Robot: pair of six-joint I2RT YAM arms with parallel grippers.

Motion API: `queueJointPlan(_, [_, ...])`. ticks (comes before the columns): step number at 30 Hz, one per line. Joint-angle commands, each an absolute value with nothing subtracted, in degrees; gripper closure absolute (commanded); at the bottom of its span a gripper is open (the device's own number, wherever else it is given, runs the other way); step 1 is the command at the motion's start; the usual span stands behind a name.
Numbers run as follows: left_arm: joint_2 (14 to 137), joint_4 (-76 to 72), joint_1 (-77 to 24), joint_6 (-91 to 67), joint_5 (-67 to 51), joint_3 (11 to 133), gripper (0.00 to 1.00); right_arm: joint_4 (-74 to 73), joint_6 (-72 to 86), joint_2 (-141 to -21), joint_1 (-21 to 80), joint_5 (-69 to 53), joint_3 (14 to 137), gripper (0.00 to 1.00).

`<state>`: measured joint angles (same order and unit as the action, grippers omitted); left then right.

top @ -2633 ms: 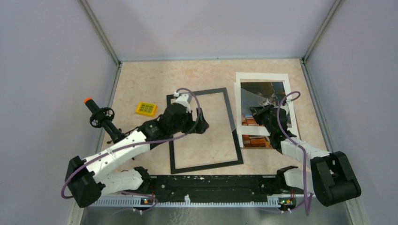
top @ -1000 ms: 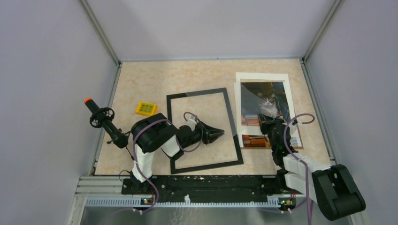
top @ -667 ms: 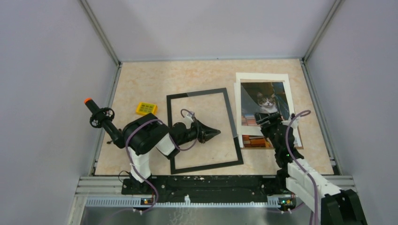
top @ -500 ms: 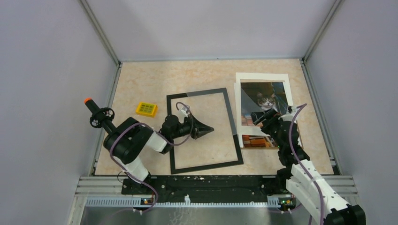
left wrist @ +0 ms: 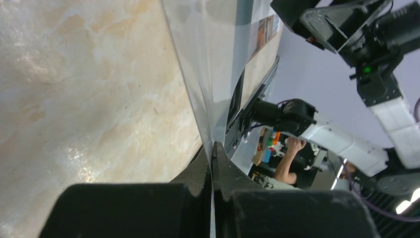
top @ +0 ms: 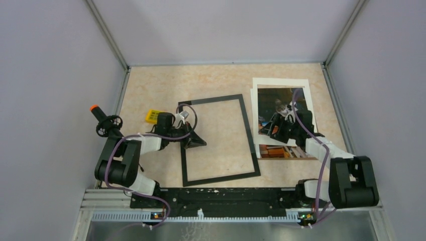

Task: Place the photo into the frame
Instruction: Place the photo frame item in the photo frame.

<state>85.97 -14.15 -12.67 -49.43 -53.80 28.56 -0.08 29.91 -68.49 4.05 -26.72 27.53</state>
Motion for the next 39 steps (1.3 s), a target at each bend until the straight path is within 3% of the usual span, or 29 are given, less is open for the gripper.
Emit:
queueJointPlan(1, [83.59,-3.47,-10.62,-38.05,-59.90,31.29,1.00,9.22,32.07,-74.63,3.91,-42.17,29.30,0.20])
queueJointPlan(8, [80.85,3.93,-8.53,-33.23,-61.54,29.06,1.00,17.59,35.38,-81.35,4.04,-46.74,26.68,0.20])
queueJointPlan(11, [79.58,5.43,-8.04,-33.68,-62.22,29.22,1.00,18.95,35.92,-83.77,4.09,-47.96,27.02,0.27])
queueJointPlan(17, [79.12,10.49,-7.04,-30.83,-61.35,30.32,1.00,22.60,36.95,-87.15,4.04,-49.01,27.35,0.28])
queueJointPlan(20, [80.61,10.09,-6.95,-30.59,-61.14,30.27,1.00,25.56,38.42,-92.66,4.25,-52.22,28.40,0.39])
queueJointPlan(27, [81.76,9.18,-6.86,-30.85,-60.73,30.22,1.00,45.25,47.82,-99.80,5.18,-56.65,25.07,0.43])
queueJointPlan(34, [81.84,9.72,-6.86,-30.76,-58.57,30.21,1.00,63.99,60.43,-100.38,5.23,-59.96,22.70,0.73])
queueJointPlan(39, [82.09,9.88,-6.88,-30.75,-58.79,30.15,1.00,67.45,62.16,-102.09,8.78,-58.40,23.50,0.71])
